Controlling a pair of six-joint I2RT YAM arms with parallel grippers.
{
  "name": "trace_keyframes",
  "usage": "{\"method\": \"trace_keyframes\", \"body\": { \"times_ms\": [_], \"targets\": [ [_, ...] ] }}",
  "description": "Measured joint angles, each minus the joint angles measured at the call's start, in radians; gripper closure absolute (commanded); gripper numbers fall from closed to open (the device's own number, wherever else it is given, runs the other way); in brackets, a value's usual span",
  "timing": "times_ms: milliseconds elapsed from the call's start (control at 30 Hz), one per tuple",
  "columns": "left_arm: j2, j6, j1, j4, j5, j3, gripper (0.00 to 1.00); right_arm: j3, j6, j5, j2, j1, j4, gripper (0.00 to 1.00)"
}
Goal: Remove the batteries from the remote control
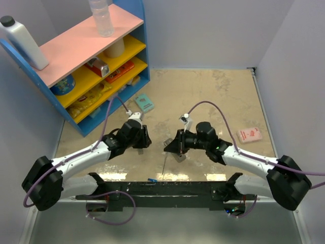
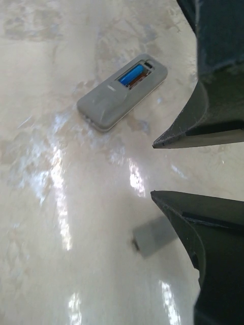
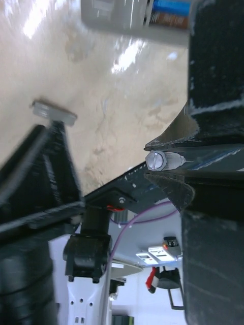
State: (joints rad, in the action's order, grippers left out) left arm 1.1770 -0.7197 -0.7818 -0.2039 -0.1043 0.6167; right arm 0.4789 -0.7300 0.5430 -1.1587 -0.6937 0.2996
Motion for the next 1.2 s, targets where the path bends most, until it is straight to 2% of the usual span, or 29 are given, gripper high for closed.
{"method": "trace_keyframes", "body": {
  "times_ms": [233,400,833,1200],
  "targets": [
    [-0.064,0.061,0.178,-0.079,0.064,0.0,0.55,0.013,-0.079,-0.15,-0.149,-0.231,0.16,1.0],
    [-0.084,0.09,0.219,-0.101,0.103,0.0,0.55,0.049,-0.082,-0.216,-0.272,-0.316,0.199,1.0],
    [-0.109,0.113,0.221,-0.103,0.126,0.0,0.55,0.102,-0.04,-0.397,-0.323,-0.333,0.138,1.0],
    [-0.116,0.115,0.221,-0.096,0.134,-0.015,0.55,0.14,0.028,-0.485,-0.178,-0.333,-0.022,1.0]
  ]
}}
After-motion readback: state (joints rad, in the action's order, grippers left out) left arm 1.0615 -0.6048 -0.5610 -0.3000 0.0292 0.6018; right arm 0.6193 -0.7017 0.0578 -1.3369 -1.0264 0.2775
